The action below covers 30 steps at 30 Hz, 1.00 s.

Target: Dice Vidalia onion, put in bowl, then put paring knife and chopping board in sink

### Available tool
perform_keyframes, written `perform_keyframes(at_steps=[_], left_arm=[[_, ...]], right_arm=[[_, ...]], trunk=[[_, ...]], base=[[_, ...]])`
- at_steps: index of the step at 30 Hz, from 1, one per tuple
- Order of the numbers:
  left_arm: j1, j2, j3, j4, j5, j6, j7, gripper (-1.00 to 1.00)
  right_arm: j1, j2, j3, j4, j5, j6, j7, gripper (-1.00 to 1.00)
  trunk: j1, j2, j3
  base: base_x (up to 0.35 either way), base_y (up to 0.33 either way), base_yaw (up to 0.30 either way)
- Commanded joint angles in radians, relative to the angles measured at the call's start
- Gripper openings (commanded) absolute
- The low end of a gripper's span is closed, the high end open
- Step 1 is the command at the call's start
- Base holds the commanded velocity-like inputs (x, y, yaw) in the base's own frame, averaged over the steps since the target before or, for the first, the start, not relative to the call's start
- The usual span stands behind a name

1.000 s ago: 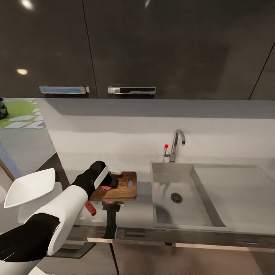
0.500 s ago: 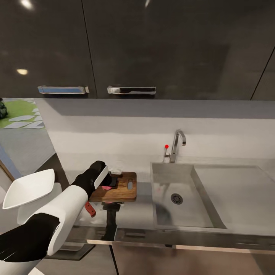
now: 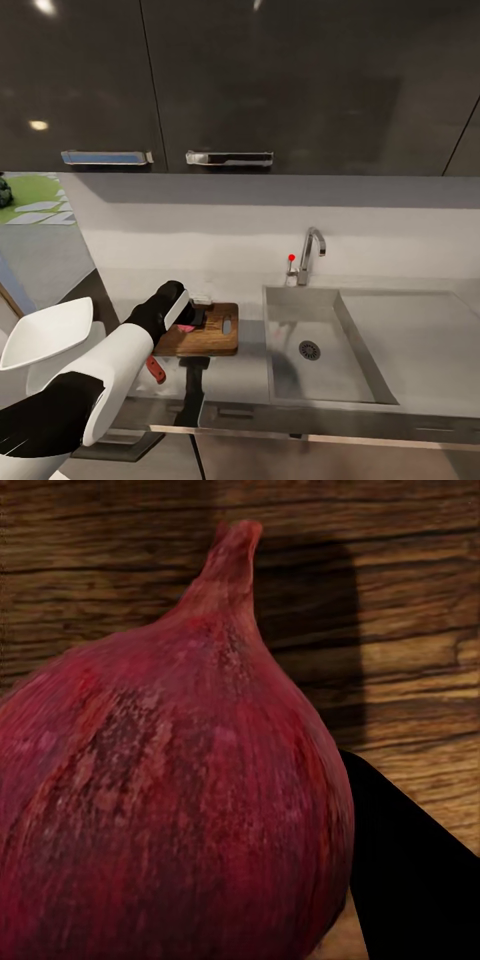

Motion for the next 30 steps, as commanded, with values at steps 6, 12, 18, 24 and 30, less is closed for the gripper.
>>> perform_keyframes(at_steps=[6, 12, 18, 24, 30], left_arm=[[-0.001, 0.001, -0.005, 0.0, 0.01, 0.003, 0.009, -1.0], [-0.001, 0.002, -0.005, 0.01, 0.01, 0.003, 0.008, 1.0], [-0.001, 0.002, -0.005, 0.013, 0.01, 0.003, 0.007, 1.0], [-0.001, 0.002, -0.005, 0.013, 0.01, 0.003, 0.007, 1.0], [-0.001, 0.002, -0.005, 0.013, 0.01, 0.003, 0.007, 1.0]], right_arm=[[-0.001, 0.001, -0.008, 0.001, 0.007, -0.003, -0.003, 1.0], [-0.001, 0.001, -0.008, 0.001, 0.007, -0.003, -0.003, 1.0], [-0.001, 0.001, -0.008, 0.001, 0.007, -0.003, -0.003, 1.0], [-0.001, 0.001, -0.008, 0.001, 0.007, -0.003, -0.003, 1.0], [-0.001, 0.001, -0.008, 0.001, 0.007, -0.004, -0.003, 1.0]], trunk=[[0.0, -0.002, -0.002], [0.0, -0.002, -0.002], [0.0, -0.002, -0.002], [0.0, -0.002, -0.002], [0.0, -0.002, -0.002]], base=[[0.009, 0.0, 0.0], [0.001, 0.0, 0.0], [0.0, 0.0, 0.0], [0.0, 0.0, 0.0], [0.0, 0.0, 0.0]])
